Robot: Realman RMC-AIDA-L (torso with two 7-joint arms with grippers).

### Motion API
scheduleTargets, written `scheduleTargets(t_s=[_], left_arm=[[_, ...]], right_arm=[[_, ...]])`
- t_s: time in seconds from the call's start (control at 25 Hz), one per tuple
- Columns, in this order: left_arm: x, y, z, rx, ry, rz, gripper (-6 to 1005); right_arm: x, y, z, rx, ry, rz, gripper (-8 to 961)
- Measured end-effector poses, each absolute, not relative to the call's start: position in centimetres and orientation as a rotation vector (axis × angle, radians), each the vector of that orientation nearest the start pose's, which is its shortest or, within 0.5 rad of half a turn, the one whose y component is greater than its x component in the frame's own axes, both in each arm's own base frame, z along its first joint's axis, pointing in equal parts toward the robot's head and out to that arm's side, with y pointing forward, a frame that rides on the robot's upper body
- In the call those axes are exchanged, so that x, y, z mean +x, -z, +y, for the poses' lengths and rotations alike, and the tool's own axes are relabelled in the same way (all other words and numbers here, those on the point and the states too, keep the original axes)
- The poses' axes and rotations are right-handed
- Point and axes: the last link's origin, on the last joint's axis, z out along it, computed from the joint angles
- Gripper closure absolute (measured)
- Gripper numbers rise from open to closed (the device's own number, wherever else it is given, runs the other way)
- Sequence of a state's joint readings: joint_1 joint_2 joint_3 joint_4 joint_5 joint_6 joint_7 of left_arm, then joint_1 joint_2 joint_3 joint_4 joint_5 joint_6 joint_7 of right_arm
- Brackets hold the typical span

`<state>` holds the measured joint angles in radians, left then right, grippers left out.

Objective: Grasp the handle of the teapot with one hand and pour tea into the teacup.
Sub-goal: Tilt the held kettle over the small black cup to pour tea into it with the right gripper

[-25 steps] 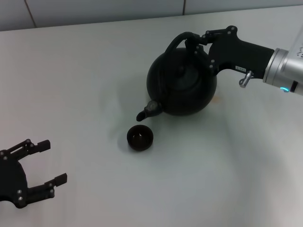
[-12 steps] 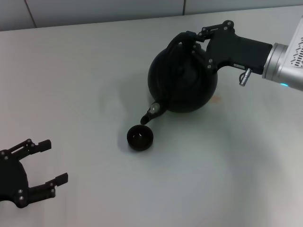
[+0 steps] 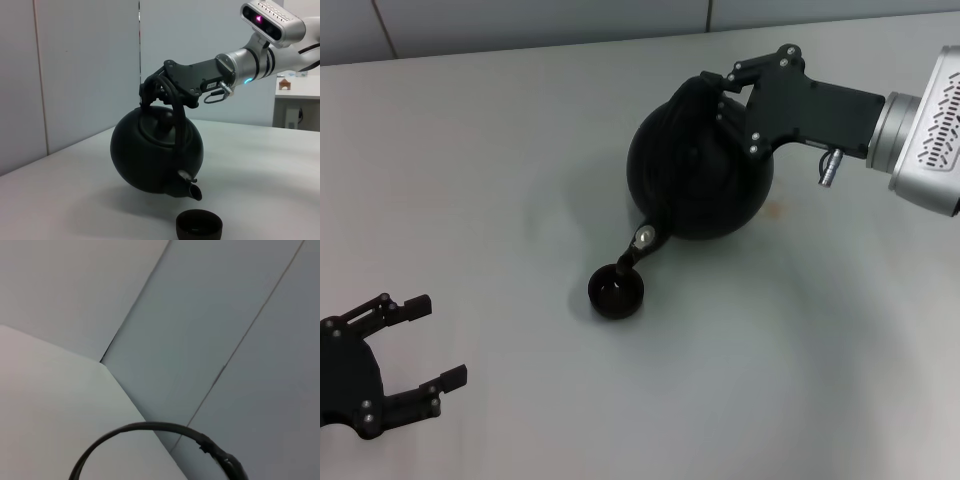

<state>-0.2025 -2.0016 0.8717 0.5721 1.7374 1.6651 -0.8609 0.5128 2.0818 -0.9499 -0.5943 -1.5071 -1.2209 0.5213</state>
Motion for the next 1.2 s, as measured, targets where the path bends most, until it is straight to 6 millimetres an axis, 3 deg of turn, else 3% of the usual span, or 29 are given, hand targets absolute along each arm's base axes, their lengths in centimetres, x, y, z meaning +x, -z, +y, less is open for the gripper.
scheduleTargets(t_s=[1.2], left_arm=[[-33.09,-1.15,23.23,-2.659,0.722,-0.265,153]], right_arm=[[23.59,0.82,37.09,-2.297,-0.461,-0.507,867]])
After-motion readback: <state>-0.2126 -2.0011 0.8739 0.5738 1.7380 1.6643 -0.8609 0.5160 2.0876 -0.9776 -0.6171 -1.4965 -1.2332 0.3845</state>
